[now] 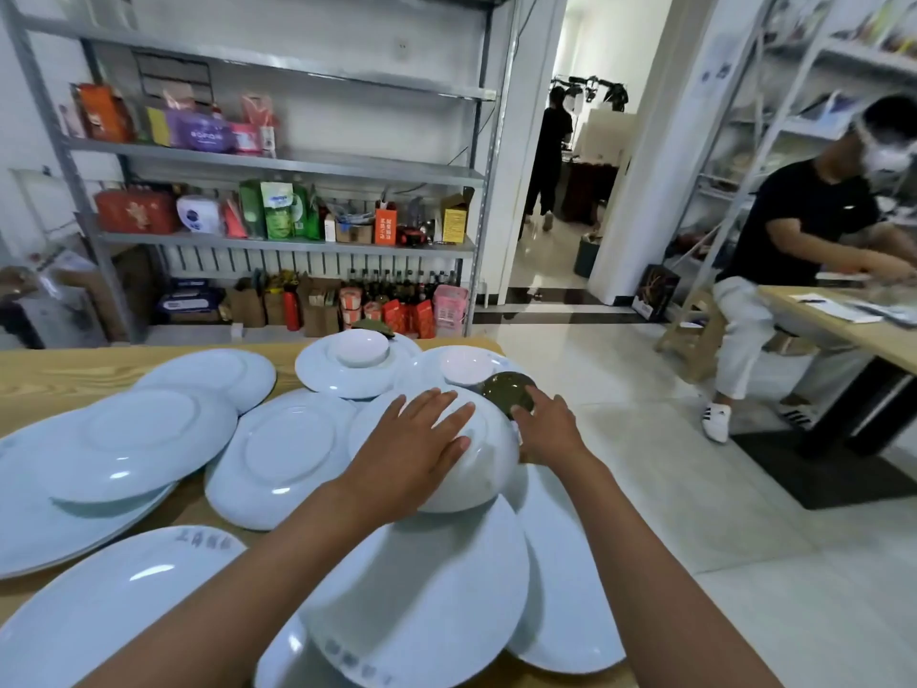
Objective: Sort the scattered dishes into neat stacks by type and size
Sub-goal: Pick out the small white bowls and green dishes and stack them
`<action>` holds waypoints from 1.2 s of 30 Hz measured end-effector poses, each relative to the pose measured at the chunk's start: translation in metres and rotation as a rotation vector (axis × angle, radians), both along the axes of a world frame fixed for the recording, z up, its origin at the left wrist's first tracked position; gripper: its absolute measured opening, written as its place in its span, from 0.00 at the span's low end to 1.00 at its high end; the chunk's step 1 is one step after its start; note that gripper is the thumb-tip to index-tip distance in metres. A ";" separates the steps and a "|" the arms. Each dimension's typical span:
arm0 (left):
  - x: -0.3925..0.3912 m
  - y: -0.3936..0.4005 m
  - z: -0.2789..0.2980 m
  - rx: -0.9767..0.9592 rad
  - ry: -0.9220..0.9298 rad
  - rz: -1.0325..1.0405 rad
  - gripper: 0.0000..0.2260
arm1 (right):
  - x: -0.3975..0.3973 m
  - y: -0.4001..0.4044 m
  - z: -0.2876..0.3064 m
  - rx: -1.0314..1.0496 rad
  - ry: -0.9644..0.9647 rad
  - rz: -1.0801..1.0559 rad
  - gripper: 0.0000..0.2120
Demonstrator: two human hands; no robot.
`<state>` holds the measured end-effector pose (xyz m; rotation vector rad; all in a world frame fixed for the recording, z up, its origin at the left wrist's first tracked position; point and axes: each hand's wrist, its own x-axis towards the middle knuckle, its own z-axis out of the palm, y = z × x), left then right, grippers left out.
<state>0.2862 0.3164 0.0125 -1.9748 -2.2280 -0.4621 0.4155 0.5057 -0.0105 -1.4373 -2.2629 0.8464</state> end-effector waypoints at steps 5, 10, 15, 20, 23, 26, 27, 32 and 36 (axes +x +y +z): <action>-0.004 0.014 -0.012 -0.043 -0.002 0.031 0.32 | -0.008 0.012 -0.011 -0.114 0.007 0.040 0.28; -0.013 0.014 -0.020 -0.068 0.011 0.033 0.32 | -0.011 0.011 -0.009 -0.132 0.061 0.033 0.28; -0.015 0.010 -0.022 -0.078 -0.010 0.020 0.34 | -0.011 0.012 -0.004 -0.058 0.087 0.019 0.27; -0.015 0.005 -0.020 -0.038 -0.031 0.001 0.33 | -0.012 0.003 0.012 0.080 0.117 -0.018 0.27; -0.017 0.000 -0.009 0.023 -0.043 0.016 0.27 | -0.019 -0.015 0.029 0.108 0.222 -0.016 0.27; -0.021 -0.012 0.004 0.138 -0.108 0.056 0.21 | -0.033 -0.049 0.047 0.084 0.327 0.041 0.25; -0.024 -0.017 0.008 0.199 -0.133 0.079 0.21 | -0.039 -0.061 0.051 0.071 0.360 0.068 0.25; -0.053 -0.049 0.012 0.399 -0.205 0.174 0.19 | -0.074 -0.127 0.074 -0.124 0.517 0.225 0.24; -0.087 -0.088 0.009 0.468 -0.171 0.235 0.16 | -0.106 -0.179 0.087 -0.252 0.586 0.386 0.22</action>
